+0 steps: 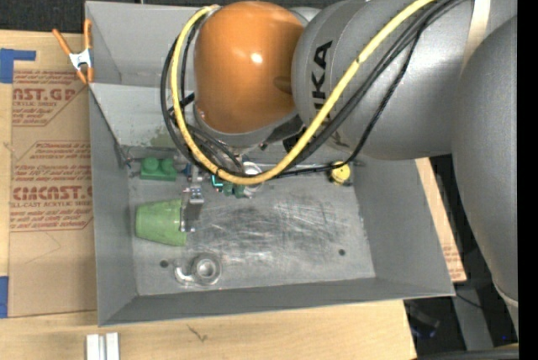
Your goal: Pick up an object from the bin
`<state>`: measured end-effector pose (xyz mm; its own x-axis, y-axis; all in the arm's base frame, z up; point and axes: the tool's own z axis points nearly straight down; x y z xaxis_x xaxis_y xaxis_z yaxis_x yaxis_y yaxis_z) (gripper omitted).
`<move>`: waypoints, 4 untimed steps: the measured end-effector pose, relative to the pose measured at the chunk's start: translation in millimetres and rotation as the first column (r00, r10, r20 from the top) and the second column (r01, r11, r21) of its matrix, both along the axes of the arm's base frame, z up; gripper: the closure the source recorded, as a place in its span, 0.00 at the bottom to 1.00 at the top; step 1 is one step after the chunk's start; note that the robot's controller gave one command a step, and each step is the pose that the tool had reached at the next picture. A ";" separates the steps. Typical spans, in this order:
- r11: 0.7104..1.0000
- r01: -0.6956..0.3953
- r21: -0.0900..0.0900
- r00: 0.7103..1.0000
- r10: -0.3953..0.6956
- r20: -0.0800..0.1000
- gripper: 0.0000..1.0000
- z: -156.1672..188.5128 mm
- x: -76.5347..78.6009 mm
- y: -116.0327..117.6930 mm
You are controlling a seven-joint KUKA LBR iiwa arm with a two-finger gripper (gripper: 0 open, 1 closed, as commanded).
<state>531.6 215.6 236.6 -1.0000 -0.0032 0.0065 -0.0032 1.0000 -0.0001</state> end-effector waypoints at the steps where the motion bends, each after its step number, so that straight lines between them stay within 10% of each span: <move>1: 0.966 -0.259 0.001 0.966 0.259 0.012 0.00 -163.9 -12.6 -8.0; 3: 0.996 0.093 -0.012 0.996 -0.093 0.006 0.00 -163.4 -17.2 17.6; 4: 0.997 0.079 -0.015 0.997 -0.079 0.014 0.00 -163.2 -19.1 19.4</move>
Offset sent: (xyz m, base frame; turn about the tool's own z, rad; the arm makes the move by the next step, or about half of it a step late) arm -0.0148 -0.0097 -0.1666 -0.2607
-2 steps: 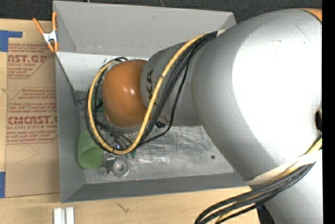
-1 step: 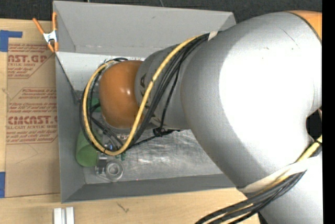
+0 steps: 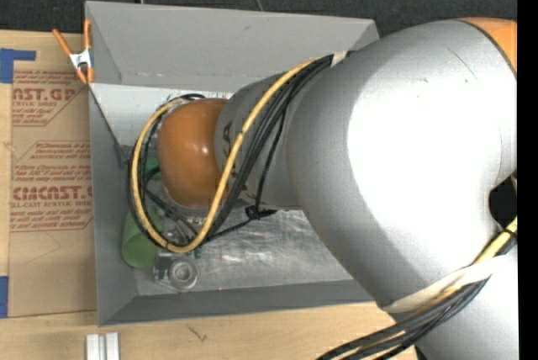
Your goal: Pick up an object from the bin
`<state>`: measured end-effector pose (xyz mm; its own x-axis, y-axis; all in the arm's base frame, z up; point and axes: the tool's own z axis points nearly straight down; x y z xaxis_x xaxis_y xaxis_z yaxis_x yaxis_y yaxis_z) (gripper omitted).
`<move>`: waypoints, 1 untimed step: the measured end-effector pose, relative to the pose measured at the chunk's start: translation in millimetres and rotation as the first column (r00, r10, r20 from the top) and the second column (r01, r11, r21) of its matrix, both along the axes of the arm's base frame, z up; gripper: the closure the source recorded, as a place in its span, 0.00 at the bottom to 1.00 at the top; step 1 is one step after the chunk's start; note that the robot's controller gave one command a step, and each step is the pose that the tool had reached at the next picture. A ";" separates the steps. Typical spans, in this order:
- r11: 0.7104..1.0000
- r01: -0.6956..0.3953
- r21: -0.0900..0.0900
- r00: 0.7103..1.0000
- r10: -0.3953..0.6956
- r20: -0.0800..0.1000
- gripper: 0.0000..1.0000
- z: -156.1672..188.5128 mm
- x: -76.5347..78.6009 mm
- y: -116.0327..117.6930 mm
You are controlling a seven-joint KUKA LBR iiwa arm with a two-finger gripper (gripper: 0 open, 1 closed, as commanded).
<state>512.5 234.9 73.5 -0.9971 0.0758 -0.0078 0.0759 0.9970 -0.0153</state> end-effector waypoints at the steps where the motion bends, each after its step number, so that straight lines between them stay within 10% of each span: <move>1: 1.000 0.007 -0.002 1.000 -0.007 -0.006 0.00 -0.3 1.8 0.8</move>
Offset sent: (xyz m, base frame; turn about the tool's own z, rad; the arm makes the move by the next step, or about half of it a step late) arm -0.0030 0.0121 -0.0035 -0.0020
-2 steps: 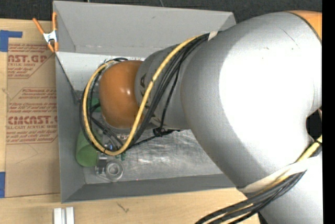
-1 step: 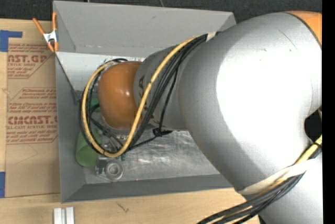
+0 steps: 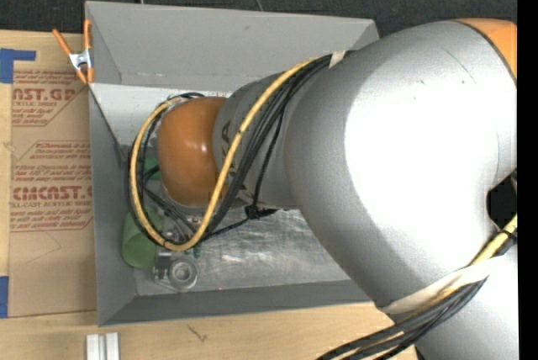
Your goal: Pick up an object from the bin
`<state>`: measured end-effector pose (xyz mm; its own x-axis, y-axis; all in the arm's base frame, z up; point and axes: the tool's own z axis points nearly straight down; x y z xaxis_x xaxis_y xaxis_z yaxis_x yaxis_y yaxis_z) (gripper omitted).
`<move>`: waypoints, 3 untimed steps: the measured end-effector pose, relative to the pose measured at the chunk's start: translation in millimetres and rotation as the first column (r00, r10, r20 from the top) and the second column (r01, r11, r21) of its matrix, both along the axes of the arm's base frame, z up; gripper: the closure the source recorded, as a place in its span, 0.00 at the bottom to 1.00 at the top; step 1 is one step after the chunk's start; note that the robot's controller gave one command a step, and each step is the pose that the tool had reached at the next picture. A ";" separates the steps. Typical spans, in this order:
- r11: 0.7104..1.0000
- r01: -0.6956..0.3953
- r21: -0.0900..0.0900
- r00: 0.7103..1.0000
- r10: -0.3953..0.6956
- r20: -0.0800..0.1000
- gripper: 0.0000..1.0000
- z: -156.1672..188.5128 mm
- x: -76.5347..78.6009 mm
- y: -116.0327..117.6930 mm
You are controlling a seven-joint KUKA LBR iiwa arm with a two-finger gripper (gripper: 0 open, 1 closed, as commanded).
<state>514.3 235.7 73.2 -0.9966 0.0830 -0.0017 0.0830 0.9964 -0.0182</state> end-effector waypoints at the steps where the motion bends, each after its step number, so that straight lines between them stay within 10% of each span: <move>1: 1.000 0.002 -0.001 1.000 -0.002 0.000 1.00 0.5 0.4 -0.6; 2: 0.997 0.070 0.008 0.998 -0.070 -0.003 1.00 0.0 3.9 -2.5; 3: 0.991 0.132 0.021 0.991 -0.132 -0.005 1.00 3.1 58.1 -16.7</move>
Offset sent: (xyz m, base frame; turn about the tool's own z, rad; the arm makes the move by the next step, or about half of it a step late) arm 0.0000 0.0000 0.0000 0.0000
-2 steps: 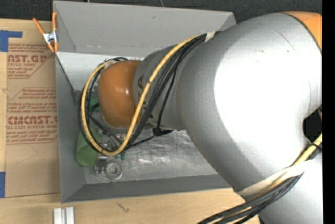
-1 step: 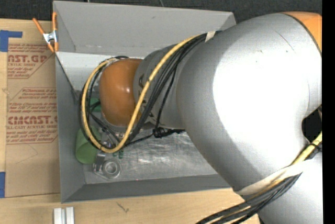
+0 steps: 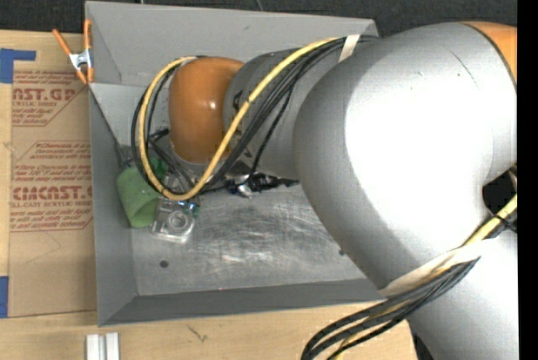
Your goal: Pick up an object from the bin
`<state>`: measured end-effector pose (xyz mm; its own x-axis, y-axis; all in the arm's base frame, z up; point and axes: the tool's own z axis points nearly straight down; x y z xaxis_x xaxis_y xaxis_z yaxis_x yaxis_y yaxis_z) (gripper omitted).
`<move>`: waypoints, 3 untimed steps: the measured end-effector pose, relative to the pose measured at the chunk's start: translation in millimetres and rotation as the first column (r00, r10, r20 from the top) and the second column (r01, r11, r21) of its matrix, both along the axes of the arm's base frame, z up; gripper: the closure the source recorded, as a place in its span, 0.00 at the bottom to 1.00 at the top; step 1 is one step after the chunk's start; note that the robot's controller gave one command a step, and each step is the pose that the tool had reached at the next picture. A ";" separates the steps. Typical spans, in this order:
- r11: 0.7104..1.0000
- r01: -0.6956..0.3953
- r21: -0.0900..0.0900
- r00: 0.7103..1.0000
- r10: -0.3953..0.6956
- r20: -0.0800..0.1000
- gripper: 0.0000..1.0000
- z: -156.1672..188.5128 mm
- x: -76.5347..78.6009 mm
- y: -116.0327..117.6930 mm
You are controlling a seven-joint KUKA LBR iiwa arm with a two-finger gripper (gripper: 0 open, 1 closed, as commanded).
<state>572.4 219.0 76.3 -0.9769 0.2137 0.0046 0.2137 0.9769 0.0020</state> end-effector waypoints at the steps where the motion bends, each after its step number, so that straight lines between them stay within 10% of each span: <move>1: 1.000 -0.012 -0.012 1.000 0.012 0.001 1.00 1.3 0.6 3.5; 3: 1.000 -0.012 -0.002 1.000 0.012 0.012 1.00 57.2 0.7 8.2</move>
Offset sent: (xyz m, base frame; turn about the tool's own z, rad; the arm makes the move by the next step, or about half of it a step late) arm -0.0014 0.0091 -0.0014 -0.0161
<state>573.1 227.2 133.4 -0.9793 0.2024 -0.0073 0.2024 0.9793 0.0025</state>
